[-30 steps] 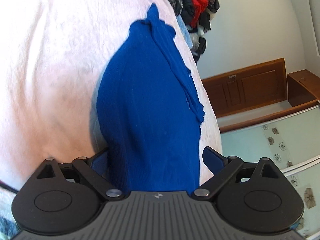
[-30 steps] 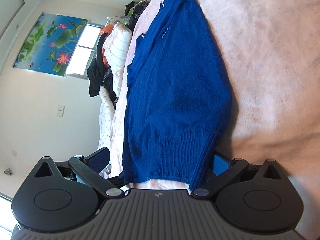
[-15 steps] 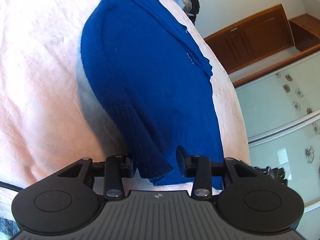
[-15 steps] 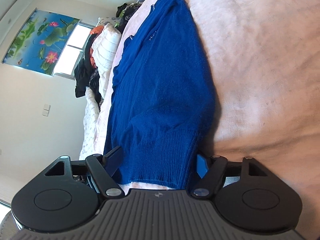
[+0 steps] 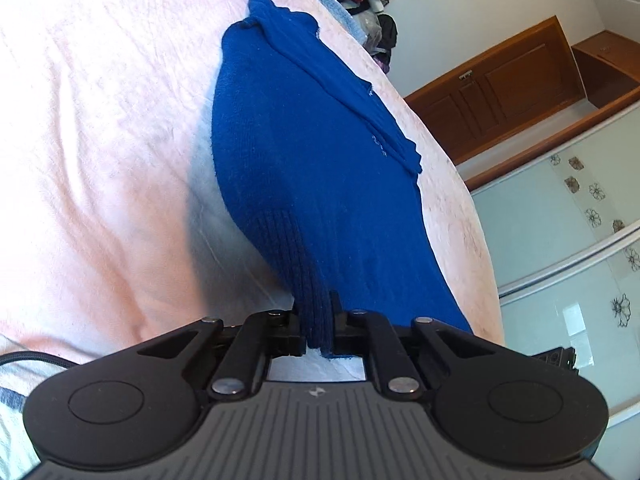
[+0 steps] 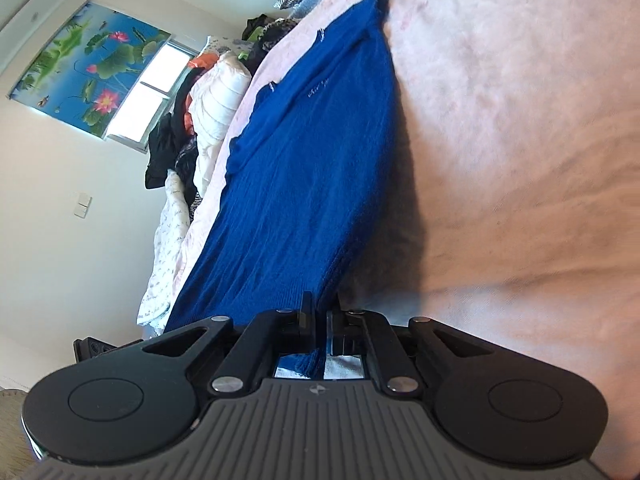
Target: Fold small clothes
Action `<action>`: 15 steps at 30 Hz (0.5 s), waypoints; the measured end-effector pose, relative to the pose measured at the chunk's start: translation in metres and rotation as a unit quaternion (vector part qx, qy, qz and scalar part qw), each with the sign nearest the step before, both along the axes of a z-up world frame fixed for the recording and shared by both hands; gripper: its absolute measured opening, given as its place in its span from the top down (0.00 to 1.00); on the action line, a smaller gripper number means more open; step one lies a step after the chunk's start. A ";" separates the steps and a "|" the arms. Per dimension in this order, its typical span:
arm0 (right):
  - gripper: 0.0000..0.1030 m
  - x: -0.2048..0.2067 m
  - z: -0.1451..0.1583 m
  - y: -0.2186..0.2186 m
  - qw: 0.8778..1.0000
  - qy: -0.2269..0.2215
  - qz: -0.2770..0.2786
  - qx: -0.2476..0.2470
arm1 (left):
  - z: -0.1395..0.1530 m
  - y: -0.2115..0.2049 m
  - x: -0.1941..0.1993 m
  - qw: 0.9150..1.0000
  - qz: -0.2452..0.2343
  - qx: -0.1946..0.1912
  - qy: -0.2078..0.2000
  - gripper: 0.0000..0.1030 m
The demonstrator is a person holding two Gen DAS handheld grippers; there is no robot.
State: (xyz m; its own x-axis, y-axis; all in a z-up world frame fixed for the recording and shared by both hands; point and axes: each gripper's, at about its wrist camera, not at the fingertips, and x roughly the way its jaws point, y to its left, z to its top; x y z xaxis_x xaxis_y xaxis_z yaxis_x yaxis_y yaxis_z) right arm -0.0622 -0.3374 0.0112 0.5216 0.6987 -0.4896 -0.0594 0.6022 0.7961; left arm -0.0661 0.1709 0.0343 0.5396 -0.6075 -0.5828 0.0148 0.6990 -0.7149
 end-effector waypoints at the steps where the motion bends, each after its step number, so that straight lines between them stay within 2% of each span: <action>1: 0.90 0.000 0.000 -0.003 1.000 0.001 -0.002 -0.003 | -0.003 -0.003 0.001 1.000 -0.001 0.009 0.004 0.92; 4: 0.91 0.006 -0.015 -0.001 0.999 0.031 0.005 -0.022 | -0.028 -0.008 0.012 0.998 0.002 0.014 0.055 0.91; 7: 0.91 0.006 -0.025 0.004 0.999 0.041 0.009 -0.020 | -0.027 -0.004 0.010 0.999 0.000 0.001 0.045 0.89; 8: 0.86 0.006 -0.025 0.003 0.999 0.041 0.007 -0.018 | -0.026 -0.002 0.010 0.999 -0.003 0.003 0.045 0.88; 10: 0.81 0.005 -0.025 -0.001 0.999 0.047 0.001 -0.006 | -0.024 0.002 0.011 0.999 0.000 0.010 0.053 0.79; 11: 0.70 0.005 -0.025 -0.003 0.999 0.051 -0.003 0.000 | -0.023 0.007 0.011 0.999 0.011 0.004 0.052 0.76; 12: 0.65 0.005 -0.024 -0.006 0.999 0.052 -0.007 0.007 | -0.023 0.012 0.010 0.999 0.024 -0.008 0.048 0.67; 13: 0.56 0.003 -0.021 -0.007 0.999 0.047 -0.013 0.017 | -0.023 0.018 0.009 0.998 0.038 -0.025 0.046 0.48; 14: 0.49 0.002 -0.019 -0.010 0.999 0.042 -0.018 0.020 | -0.026 0.025 0.010 0.996 0.056 -0.053 0.046 0.37; 15: 0.46 0.002 -0.019 -0.011 0.999 0.041 -0.020 0.019 | -0.029 0.029 0.010 0.993 0.069 -0.081 0.045 0.26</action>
State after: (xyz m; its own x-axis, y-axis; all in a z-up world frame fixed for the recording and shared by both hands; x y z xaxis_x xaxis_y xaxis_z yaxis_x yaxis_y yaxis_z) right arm -0.0598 -0.3483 -0.0073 0.5088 0.6973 -0.5050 0.0300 0.5718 0.8198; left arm -0.0565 0.2003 0.0050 0.5751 -0.6215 -0.5321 -0.1415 0.5650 -0.8129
